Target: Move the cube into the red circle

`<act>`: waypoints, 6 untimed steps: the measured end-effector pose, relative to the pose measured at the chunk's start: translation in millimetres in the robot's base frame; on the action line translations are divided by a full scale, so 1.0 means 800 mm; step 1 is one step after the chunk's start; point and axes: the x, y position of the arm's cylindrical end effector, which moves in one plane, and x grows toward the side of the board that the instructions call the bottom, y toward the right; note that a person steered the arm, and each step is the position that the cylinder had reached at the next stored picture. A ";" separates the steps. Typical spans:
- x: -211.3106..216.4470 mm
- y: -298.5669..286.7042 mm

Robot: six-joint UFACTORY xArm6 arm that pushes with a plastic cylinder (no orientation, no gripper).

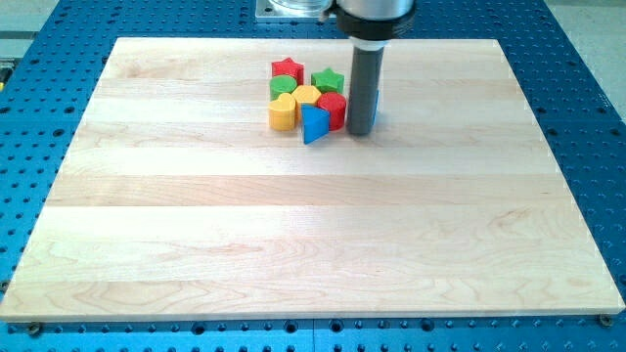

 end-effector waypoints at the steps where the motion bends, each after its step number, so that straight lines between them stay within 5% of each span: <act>1: 0.000 0.096; 3: -0.018 -0.048; 4: -0.018 0.051; 6: -0.048 0.016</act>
